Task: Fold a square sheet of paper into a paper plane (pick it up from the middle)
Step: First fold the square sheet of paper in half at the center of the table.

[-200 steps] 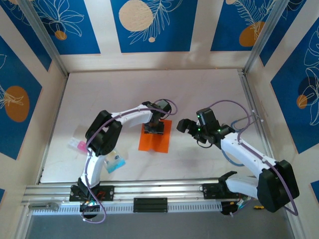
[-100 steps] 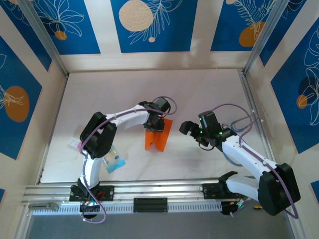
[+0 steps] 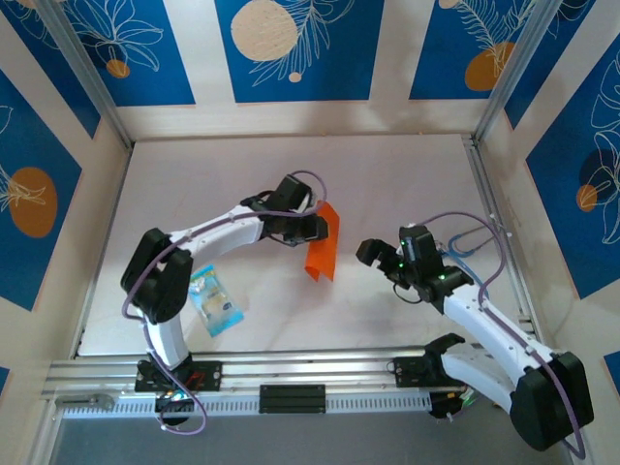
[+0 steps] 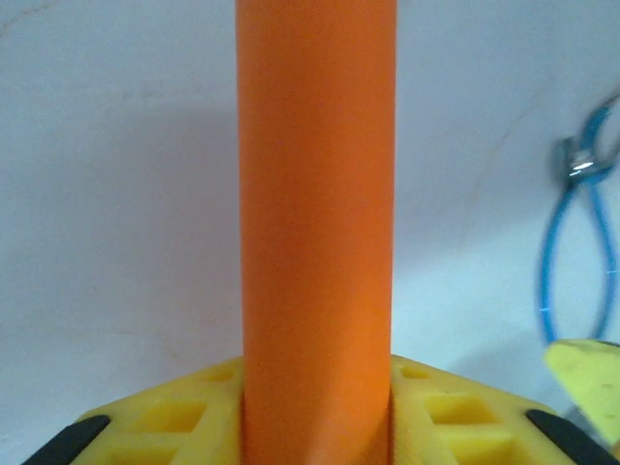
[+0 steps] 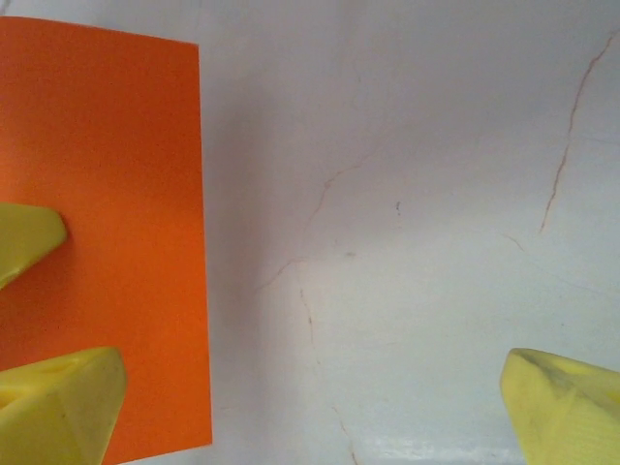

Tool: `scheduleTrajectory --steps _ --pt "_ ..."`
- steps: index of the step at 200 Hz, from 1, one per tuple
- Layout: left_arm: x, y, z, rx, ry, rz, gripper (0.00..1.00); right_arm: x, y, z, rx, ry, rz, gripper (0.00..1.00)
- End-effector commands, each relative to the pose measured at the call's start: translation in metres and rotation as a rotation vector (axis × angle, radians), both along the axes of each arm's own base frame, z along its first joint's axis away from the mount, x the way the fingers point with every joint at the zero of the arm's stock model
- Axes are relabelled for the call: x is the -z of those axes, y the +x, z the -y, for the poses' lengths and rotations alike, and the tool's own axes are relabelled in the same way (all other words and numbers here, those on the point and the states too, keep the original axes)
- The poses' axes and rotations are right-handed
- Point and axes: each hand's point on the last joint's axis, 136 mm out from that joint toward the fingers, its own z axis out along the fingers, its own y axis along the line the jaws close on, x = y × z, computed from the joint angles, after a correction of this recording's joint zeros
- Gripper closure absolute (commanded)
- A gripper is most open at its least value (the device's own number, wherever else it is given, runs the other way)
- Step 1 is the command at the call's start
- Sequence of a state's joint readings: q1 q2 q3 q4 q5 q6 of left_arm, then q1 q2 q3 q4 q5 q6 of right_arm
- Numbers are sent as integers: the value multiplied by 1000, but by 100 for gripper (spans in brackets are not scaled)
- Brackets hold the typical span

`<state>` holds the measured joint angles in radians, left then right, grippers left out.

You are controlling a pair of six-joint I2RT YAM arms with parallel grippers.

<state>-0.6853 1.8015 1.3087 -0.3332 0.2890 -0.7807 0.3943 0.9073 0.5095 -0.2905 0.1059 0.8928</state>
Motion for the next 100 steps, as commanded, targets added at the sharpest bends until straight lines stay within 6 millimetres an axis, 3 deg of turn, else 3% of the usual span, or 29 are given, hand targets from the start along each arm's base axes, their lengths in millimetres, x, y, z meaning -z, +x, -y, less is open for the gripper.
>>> scheduleTrajectory --steps 1,21,70,100 --pt "-25 12 20 -28 -323 -43 63 -14 1 -7 -42 76 61 1" --pt "-11 12 17 -45 -348 -74 63 -17 0 -10 -60 124 52 1" --pt "44 3 2 -96 -270 -144 63 -15 3 -16 -73 214 -43 1" --pt "61 0 2 -103 -269 -166 63 -7 7 -19 -66 204 -122 1"
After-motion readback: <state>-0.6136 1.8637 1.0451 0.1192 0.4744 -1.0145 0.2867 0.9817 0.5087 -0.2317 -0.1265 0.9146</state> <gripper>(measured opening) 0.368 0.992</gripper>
